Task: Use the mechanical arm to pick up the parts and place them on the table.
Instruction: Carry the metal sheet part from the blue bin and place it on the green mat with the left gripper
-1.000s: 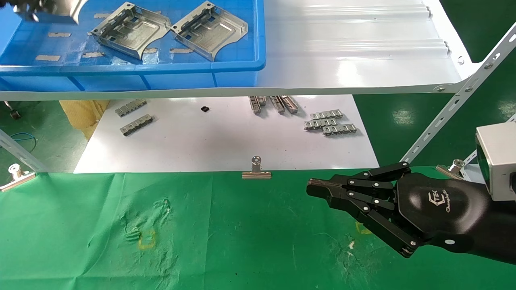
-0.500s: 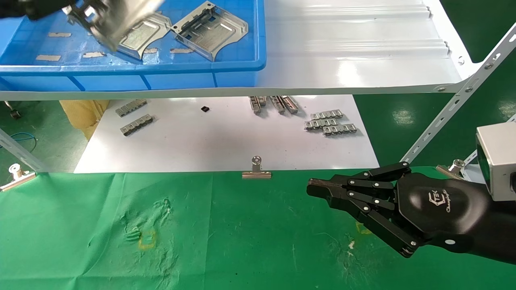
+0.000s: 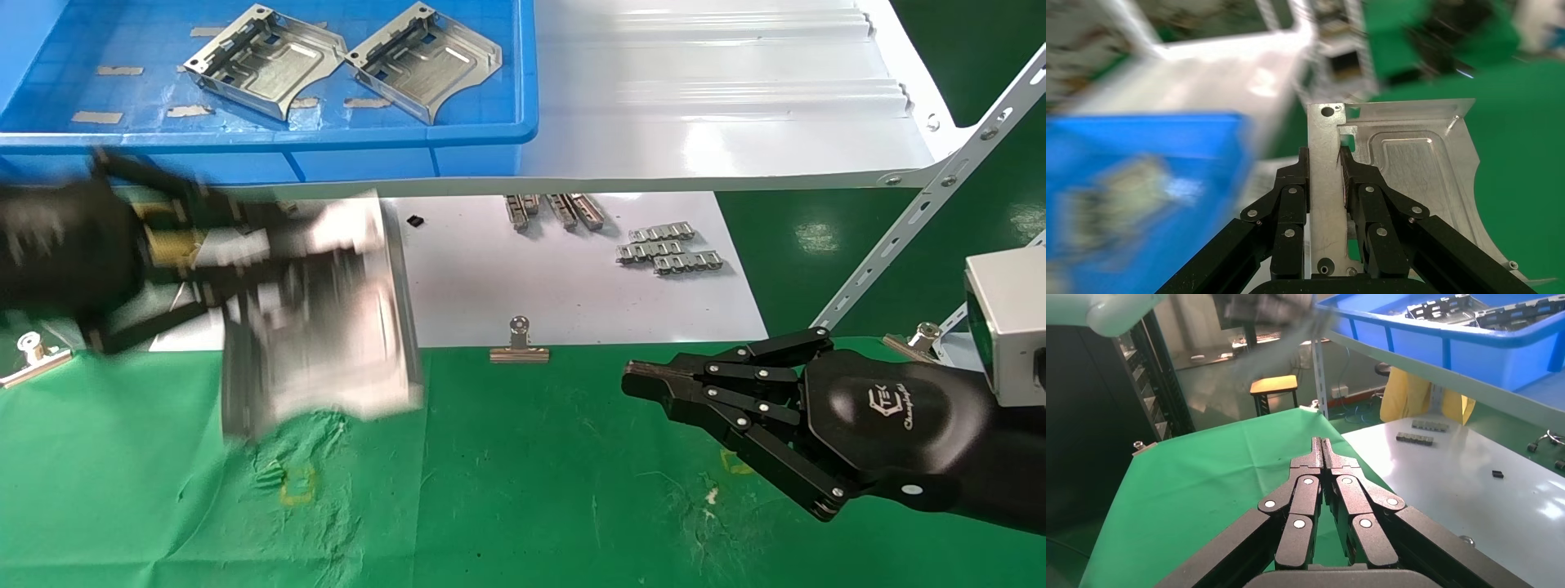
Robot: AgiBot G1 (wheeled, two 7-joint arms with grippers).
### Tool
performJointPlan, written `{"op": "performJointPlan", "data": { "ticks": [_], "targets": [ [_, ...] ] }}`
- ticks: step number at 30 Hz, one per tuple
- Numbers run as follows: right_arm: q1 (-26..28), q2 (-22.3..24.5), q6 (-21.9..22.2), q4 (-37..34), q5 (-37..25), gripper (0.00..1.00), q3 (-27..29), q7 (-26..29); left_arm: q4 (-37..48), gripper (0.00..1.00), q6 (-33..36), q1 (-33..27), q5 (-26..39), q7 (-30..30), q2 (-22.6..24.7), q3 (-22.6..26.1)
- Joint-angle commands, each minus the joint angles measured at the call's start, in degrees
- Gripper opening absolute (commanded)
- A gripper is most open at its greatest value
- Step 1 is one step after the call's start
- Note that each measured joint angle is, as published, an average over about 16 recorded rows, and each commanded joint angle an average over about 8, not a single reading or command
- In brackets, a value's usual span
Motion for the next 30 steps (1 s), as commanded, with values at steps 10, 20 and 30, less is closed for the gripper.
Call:
{"op": "performJointPlan", "data": {
  "ticks": [10, 20, 30],
  "targets": [
    [0.0, 0.0, 0.0, 0.0, 0.0, 0.0, 0.0, 0.0, -0.9, 0.0, 0.5, 4.9, 6.6, 12.8, -1.7, 8.2],
    [0.0, 0.0, 0.0, 0.0, 0.0, 0.0, 0.0, 0.0, -0.5, 0.0, -7.2, 9.7, 14.6, 17.5, -1.6, 10.8],
    [0.0, 0.0, 0.0, 0.0, 0.0, 0.0, 0.0, 0.0, -0.7, 0.0, -12.9, 13.3, 16.8, 20.9, -1.7, 10.9]
  ]
}}
